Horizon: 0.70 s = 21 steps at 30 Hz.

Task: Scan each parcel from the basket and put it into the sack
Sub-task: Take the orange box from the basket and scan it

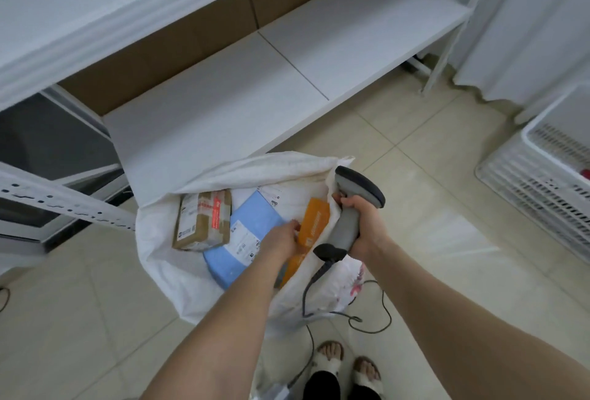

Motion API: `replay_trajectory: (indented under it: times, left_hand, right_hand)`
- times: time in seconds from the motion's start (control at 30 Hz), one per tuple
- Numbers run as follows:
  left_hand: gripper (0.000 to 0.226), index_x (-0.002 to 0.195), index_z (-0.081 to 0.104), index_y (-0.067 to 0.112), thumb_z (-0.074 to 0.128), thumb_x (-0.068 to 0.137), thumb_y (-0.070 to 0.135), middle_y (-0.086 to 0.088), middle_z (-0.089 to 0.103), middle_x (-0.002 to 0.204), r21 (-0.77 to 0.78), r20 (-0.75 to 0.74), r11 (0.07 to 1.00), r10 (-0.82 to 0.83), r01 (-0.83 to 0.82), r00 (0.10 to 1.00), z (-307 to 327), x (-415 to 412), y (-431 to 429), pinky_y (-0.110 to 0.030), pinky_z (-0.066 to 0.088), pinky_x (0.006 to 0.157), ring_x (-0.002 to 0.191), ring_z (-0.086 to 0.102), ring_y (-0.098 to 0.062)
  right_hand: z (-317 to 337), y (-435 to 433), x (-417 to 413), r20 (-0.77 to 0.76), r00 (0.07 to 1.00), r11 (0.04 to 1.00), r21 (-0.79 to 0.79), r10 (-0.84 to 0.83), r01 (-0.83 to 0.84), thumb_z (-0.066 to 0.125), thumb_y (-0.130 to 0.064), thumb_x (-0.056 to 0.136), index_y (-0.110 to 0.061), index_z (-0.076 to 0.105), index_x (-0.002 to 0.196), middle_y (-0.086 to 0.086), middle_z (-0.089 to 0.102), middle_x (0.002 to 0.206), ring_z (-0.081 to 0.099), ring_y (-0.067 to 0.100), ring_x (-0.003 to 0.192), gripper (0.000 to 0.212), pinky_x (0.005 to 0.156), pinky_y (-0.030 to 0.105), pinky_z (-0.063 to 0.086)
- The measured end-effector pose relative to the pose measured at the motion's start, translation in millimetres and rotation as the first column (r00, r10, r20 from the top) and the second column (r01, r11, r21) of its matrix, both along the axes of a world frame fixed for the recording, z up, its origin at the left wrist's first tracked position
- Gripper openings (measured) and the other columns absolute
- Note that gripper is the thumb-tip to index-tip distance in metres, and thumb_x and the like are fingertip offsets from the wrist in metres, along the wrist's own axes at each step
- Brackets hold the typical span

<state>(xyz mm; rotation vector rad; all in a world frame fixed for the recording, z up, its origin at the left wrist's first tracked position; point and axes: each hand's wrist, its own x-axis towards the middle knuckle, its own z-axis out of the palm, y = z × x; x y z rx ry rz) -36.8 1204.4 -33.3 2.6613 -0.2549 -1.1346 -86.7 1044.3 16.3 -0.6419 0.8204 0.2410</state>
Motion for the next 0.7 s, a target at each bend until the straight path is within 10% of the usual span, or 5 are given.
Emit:
replay_trajectory:
  times: [0.27,0.4,0.5,0.7]
  left_hand:
    - [0.027,0.117,0.06,0.016,0.044,0.094,0.014,-0.01,0.061,0.112,0.088,-0.018,0.995,0.046,-0.044,0.999,-30.4,-6.7,-16.7,-0.03,0.046,0.077,0.102,0.06,-0.024]
    - [0.069,0.15,0.018,0.031,0.055,0.093,0.024,-0.008,0.039,0.145,-0.197,0.032,0.972,0.139,-0.13,0.99,-17.3,15.1,-23.0,-0.04,0.045,0.098,0.12,0.053,-0.027]
    - [0.049,0.141,0.032,0.042,0.048,0.095,0.038,0.005,0.032,0.148,-0.219,0.193,0.972,-0.037,0.08,0.981,-12.7,26.6,-34.3,-0.038,0.044,0.096,0.12,0.051,-0.024]
    - [0.046,0.141,0.034,0.041,0.043,0.097,0.035,-0.003,0.046,0.142,-0.072,0.042,0.985,-0.152,0.154,0.988,-26.7,18.2,-29.6,-0.04,0.041,0.101,0.123,0.049,-0.028]
  right_hand:
    - [-16.5,-7.6,-0.9,-0.013,1.0,1.0,-0.029,0.009,-0.01,0.054,-0.018,0.089,-0.014,0.065,0.084,0.006,0.065,0.081,0.059,0.023,0.079,0.013,0.078,0.039,0.05]
    - [-11.3,-9.1,2.4,-0.004,1.0,1.0,0.006,-0.022,0.022,0.054,-0.016,0.09,-0.011,0.065,0.086,0.008,0.066,0.08,0.062,0.024,0.076,0.013,0.074,0.039,0.052]
    - [-9.8,-2.9,6.8,-0.011,1.0,1.0,0.01,-0.028,0.028,0.053,-0.016,0.091,-0.011,0.064,0.087,0.007,0.065,0.078,0.061,0.023,0.076,0.013,0.072,0.038,0.051]
    - [-16.4,-4.4,2.3,-0.079,0.997,0.999,-0.047,-0.015,0.011,0.059,-0.017,0.088,-0.009,0.063,0.1,0.009,0.063,0.087,0.06,0.025,0.085,0.016,0.08,0.042,0.051]
